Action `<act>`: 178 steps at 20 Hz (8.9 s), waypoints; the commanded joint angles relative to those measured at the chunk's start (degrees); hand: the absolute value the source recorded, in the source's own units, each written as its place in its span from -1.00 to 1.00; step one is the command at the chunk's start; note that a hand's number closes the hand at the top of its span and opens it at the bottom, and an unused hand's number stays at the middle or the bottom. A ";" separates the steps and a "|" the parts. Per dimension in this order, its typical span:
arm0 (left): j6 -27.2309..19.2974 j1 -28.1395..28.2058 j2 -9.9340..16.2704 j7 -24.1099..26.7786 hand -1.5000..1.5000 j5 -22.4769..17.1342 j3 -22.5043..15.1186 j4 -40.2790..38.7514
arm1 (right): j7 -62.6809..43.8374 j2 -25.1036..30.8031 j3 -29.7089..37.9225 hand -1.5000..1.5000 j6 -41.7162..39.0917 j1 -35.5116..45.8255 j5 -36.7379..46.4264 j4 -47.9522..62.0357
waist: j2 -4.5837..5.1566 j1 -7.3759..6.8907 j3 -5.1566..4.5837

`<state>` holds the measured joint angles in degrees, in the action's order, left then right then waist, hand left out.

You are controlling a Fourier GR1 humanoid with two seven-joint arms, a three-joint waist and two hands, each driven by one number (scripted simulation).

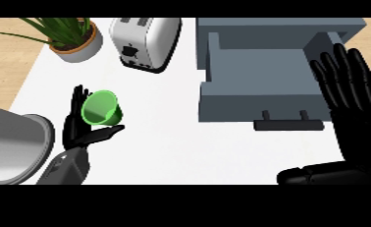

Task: Pick up the cup, place it into the drawer and close the drawer

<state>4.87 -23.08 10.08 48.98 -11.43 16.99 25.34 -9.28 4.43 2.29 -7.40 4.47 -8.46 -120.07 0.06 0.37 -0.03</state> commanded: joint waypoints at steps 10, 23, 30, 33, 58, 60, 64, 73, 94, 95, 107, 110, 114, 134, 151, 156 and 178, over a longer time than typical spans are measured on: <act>8.71 -5.72 0.99 2.17 -1.00 -2.23 1.39 -9.23 | -0.53 -0.56 -0.81 -1.00 1.20 4.26 1.60 3.02 | 0.10 0.05 -0.02; 13.12 -6.99 2.14 9.91 1.00 -1.81 1.35 -9.29 | -2.40 -0.08 -0.09 -1.00 0.60 1.10 -0.23 -1.74 | 0.25 0.61 -0.08; 12.98 2.51 -2.12 15.66 1.00 0.69 -2.37 -4.08 | -3.24 2.20 3.57 -1.00 0.29 4.42 -1.73 0.95 | -0.04 -0.45 0.01; 10.80 2.65 -1.87 13.58 1.00 -0.99 -1.62 1.01 | -1.08 0.55 1.09 -1.00 -1.35 -3.01 -1.65 -3.42 | -0.17 -0.27 0.04; -3.48 1.04 -9.98 -30.18 1.00 -5.65 -17.33 58.59 | -1.69 -0.67 0.02 -1.00 1.06 -1.02 1.43 -1.10 | -0.24 -0.40 0.06; -4.91 -3.94 -8.57 -32.53 1.00 -4.57 -15.27 56.79 | -6.00 -0.92 -0.46 -1.00 3.65 3.80 1.73 -2.43 | -0.15 -0.36 0.03; -9.88 -10.36 -10.05 -36.90 1.00 -3.74 -18.12 57.13 | -1.33 -0.20 1.00 -1.00 0.84 0.64 0.68 -0.48 | -0.13 -0.15 0.05; -18.28 -20.80 -10.07 -39.36 1.00 0.13 -22.17 50.81 | -0.78 0.98 2.59 -1.00 -1.56 -0.59 -1.87 0.70 | -0.07 0.09 0.04; -24.52 -45.61 -10.08 -31.33 1.00 -9.67 -26.62 12.68 | 1.64 0.28 0.87 -1.00 -0.92 2.27 1.49 4.21 | 0.31 1.45 0.05; -23.89 -46.10 -10.08 -31.00 1.00 -10.77 -26.94 11.41 | 2.11 0.36 1.39 -1.00 -1.26 1.08 1.00 3.94 | 0.31 1.55 0.06; -29.54 -50.46 -10.08 -27.36 1.00 -19.94 -41.94 0.40 | 0.96 1.42 2.06 -1.00 -2.66 3.60 -1.58 4.64 | 0.94 4.29 0.10; -28.96 -50.96 -10.08 -27.75 1.00 -21.89 -44.28 -0.13 | 2.87 0.86 2.43 -1.00 -2.54 4.70 -1.52 6.78 | 1.03 4.20 0.11; -31.59 -53.69 -10.08 -31.06 1.00 -22.11 -47.98 -2.58 | 2.73 2.09 3.43 -1.00 -4.25 3.08 -3.17 6.21 | 1.18 5.36 0.16; -27.95 -49.62 -10.08 -18.59 -1.00 -34.12 -46.92 4.79 | 0.60 3.22 6.07 -1.00 -7.73 2.26 -12.32 4.90 | 0.54 2.56 0.07; -27.65 -28.36 5.65 -29.18 -1.00 -36.14 -41.37 31.73 | -0.89 10.21 -1.38 1.00 -13.21 -1.85 4.93 -1.48 | -0.71 -2.41 -0.02; -28.08 -18.31 13.33 -32.28 -1.00 -36.51 -39.18 44.65 | 1.54 10.98 -0.66 1.00 -14.35 -3.49 8.28 2.71 | -0.49 -1.96 0.03; -9.60 11.77 23.77 -28.25 -1.00 -38.64 -26.84 58.19 | 18.79 9.95 -15.12 -1.00 -2.31 11.71 50.06 38.57 | 0.02 -1.23 0.04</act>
<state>-7.78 -14.34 32.74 21.13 -49.81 -12.83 82.84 10.38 16.71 -12.53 -10.84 10.38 38.18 -89.41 0.07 -1.01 0.01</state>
